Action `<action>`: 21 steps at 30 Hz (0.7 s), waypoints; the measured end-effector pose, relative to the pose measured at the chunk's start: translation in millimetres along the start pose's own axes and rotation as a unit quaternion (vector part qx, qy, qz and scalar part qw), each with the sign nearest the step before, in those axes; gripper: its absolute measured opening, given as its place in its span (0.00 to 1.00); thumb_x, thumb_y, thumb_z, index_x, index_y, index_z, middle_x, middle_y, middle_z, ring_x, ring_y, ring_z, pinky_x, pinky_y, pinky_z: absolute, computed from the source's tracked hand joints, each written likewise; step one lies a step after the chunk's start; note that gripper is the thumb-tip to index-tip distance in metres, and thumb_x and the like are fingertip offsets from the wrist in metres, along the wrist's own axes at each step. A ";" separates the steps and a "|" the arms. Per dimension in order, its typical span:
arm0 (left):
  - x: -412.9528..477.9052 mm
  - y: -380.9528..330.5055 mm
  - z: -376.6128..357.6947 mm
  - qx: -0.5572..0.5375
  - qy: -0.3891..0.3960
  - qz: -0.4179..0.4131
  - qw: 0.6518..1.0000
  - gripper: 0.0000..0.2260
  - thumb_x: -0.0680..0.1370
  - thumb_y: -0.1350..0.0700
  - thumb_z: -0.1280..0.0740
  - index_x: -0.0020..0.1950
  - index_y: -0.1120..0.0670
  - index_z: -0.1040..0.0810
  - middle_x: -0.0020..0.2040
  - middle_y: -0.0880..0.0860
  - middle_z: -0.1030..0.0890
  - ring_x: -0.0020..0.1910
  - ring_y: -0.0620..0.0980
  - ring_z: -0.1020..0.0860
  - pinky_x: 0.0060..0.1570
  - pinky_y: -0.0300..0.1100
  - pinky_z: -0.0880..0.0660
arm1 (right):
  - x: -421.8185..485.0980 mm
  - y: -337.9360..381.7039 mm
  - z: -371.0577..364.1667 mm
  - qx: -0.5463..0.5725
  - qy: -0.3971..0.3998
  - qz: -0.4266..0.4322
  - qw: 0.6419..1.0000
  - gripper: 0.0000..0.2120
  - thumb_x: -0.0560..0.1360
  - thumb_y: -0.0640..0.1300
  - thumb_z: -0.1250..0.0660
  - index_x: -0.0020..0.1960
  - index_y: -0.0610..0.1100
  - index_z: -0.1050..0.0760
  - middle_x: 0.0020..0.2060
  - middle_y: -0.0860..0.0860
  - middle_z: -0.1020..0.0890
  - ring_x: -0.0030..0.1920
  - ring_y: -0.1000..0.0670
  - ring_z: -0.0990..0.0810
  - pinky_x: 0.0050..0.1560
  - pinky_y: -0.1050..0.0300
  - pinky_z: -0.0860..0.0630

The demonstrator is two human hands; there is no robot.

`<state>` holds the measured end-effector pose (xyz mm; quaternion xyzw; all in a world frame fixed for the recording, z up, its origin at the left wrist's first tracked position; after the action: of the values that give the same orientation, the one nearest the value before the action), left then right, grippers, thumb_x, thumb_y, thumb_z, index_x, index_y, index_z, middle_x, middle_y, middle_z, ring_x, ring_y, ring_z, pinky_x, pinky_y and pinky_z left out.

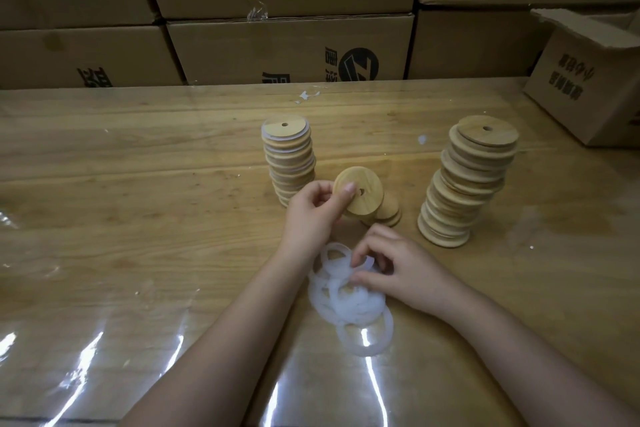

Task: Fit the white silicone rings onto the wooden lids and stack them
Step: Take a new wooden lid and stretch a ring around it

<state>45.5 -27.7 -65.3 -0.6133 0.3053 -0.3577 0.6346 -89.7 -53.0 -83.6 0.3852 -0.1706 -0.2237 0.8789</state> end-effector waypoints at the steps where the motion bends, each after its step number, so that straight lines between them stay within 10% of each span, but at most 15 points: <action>1: -2.3 0.9 3.7 -0.007 -0.001 -0.005 1.000 0.10 0.74 0.51 0.30 0.45 0.58 0.21 0.31 0.48 0.26 0.31 0.43 0.28 0.32 0.35 0.30 | -0.1 -0.9 -0.2 -0.001 0.000 -0.001 1.000 0.08 0.67 0.52 0.26 0.42 0.55 0.24 0.42 0.58 0.28 0.37 0.57 0.28 0.40 0.62 0.29; 21: -12.5 14.0 14.7 -0.091 0.004 -0.019 0.996 0.05 0.74 0.59 0.30 0.49 0.52 0.21 0.39 0.49 0.17 0.32 0.47 0.19 0.32 0.35 0.23 | -6.3 13.2 37.4 0.061 -0.210 0.067 0.973 0.13 0.73 0.53 0.35 0.49 0.46 0.18 0.42 0.51 0.32 0.42 0.56 0.31 0.46 0.68 0.32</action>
<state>51.9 -9.2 -79.0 -0.6731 0.3273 -0.3426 0.5678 -109.2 -64.2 -50.4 0.3701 -0.3903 -0.2300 0.8110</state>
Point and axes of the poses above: each hand's wrist, its own x-axis towards the middle knuckle, its own z-axis out of the back of the hand, y = z × x, the point moved 7 cm from there along x, towards the middle knuckle
